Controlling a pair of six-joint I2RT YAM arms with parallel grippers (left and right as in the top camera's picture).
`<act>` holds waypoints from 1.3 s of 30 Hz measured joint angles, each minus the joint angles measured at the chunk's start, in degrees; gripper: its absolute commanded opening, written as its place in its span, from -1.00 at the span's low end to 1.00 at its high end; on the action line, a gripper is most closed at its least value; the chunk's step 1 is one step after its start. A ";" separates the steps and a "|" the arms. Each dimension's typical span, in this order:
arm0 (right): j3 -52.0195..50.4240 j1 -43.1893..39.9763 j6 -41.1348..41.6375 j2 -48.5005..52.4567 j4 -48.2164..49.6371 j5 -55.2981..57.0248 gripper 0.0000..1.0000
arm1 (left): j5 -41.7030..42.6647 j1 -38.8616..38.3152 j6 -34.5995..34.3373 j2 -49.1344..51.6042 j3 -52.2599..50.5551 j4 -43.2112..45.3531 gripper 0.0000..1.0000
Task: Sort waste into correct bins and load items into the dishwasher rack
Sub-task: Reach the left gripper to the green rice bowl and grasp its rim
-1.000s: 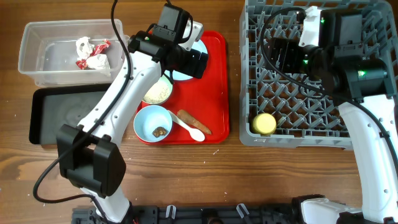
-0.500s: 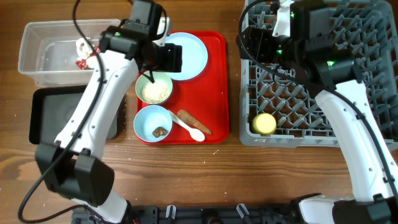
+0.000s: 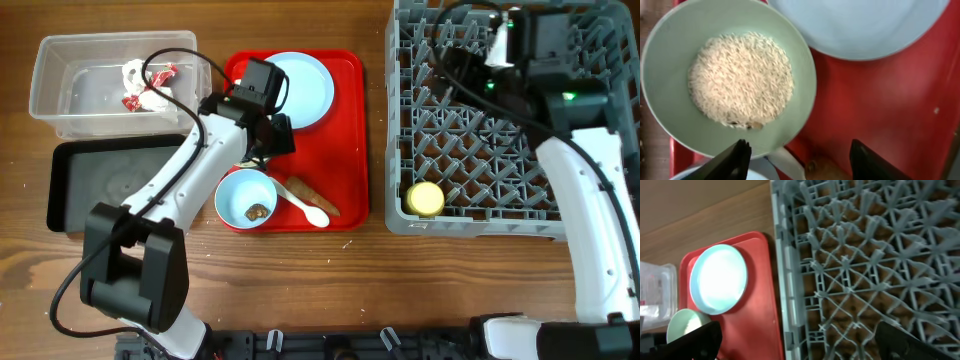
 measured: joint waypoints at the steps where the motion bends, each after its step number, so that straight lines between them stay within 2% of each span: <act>1: 0.00 -0.33 -0.13 -0.57 -0.83 0.46 0.99 | -0.87 0.00 -0.17 0.24 -0.35 1.11 0.27; 4: 0.00 -0.48 -0.20 -1.62 -3.17 1.57 0.99 | -2.25 0.00 -0.46 2.16 -0.87 4.44 0.18; 8: 0.00 -0.48 -0.37 -1.64 -4.15 2.19 0.99 | -2.95 0.00 -0.61 5.99 -1.16 7.34 -0.24; 10: 0.00 -0.48 -0.37 -1.64 -4.22 2.19 0.99 | -2.97 0.00 0.09 6.71 -1.25 7.58 -0.52; 12: 0.00 -0.48 -0.37 -1.64 -4.33 2.19 0.99 | -2.84 0.00 1.05 6.78 -1.27 7.72 -0.64; 19: 0.00 -0.48 -0.37 -1.64 -4.55 2.19 1.00 | -4.50 -1.66 1.51 7.32 -2.21 8.37 -0.66; 22: 0.00 -0.48 -0.37 -1.64 -4.57 2.19 0.99 | -5.77 -2.16 2.01 9.11 -2.38 8.63 -0.92; 32: 0.00 -0.48 -0.37 -1.64 -4.59 2.19 1.00 | -7.17 -2.36 3.21 7.56 -0.90 6.25 -0.92; 39: 0.00 -0.48 -0.37 -1.64 -4.59 2.19 0.99 | -7.17 -1.73 3.19 1.03 3.21 6.03 -0.92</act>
